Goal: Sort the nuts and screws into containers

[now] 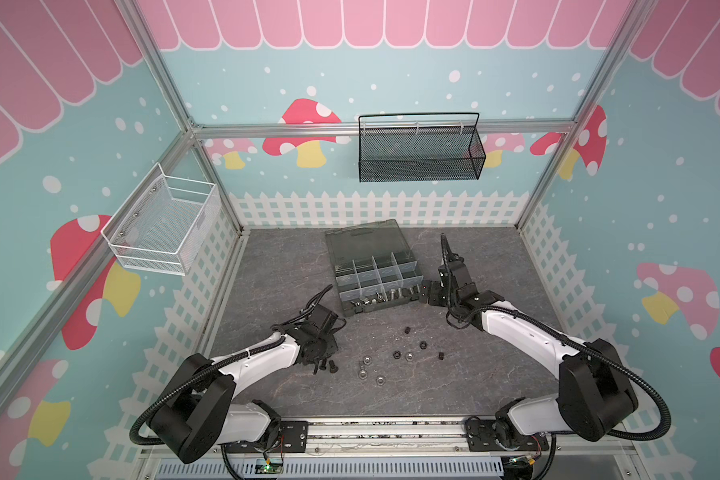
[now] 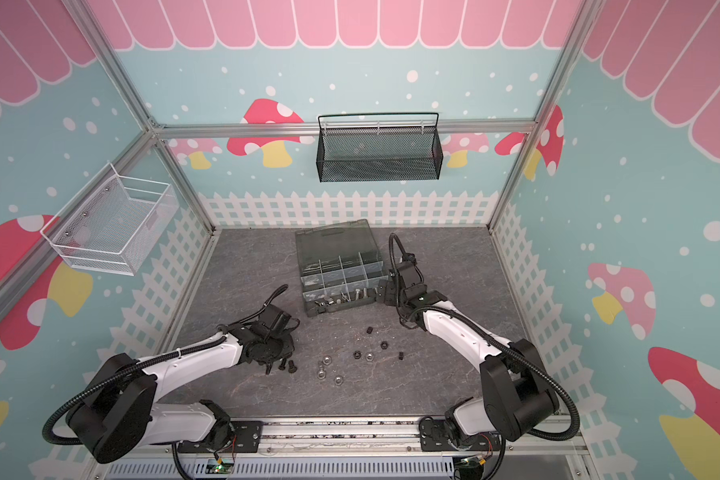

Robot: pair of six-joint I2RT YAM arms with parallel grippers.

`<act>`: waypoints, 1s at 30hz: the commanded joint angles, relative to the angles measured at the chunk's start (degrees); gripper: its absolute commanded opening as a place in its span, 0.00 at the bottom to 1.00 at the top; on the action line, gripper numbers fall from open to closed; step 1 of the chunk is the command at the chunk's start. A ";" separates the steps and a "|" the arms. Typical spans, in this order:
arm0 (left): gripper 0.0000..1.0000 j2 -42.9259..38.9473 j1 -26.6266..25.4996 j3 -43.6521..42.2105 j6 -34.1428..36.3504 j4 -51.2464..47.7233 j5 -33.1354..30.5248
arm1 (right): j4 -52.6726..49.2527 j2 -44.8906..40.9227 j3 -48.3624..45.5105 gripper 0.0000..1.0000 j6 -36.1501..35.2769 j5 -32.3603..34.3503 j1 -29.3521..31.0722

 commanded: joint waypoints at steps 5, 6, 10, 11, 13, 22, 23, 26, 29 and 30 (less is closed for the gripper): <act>0.24 2.10 0.79 0.09 -0.82 -1.03 -0.38 | -0.18 0.02 0.72 0.98 0.81 1.66 -0.18; 0.22 2.13 0.82 0.21 -0.75 -1.05 -0.27 | -0.21 0.02 0.80 0.98 0.78 1.67 -0.18; 0.16 2.21 0.86 0.27 -0.73 -1.04 -0.17 | -0.19 0.22 0.90 0.98 0.82 1.70 -0.18; 0.15 2.11 0.83 0.32 -0.73 -1.11 -0.17 | -0.21 0.26 0.93 0.98 0.77 1.76 -0.18; 0.12 2.03 0.83 0.17 -0.73 -1.12 -0.17 | -0.25 0.35 0.94 0.98 0.82 1.68 -0.22; 0.05 0.30 0.84 0.17 -0.82 -1.12 -0.51 | -0.21 0.46 0.56 0.98 1.16 1.33 -0.22; 0.04 0.05 0.87 0.36 -0.82 -1.18 -0.67 | -0.21 0.37 0.63 0.98 1.18 1.33 -0.18; 0.00 -1.10 0.86 0.86 -0.58 -0.77 -1.39 | -0.20 0.29 0.38 0.98 1.35 1.41 -0.24; 0.00 -2.19 1.06 1.78 -0.21 -0.34 -2.08 | -0.20 0.20 0.31 0.98 1.31 1.39 -0.18; 0.00 -2.45 1.15 2.14 -0.05 -0.11 -2.38 | -0.21 0.19 0.38 0.98 1.29 1.34 -0.18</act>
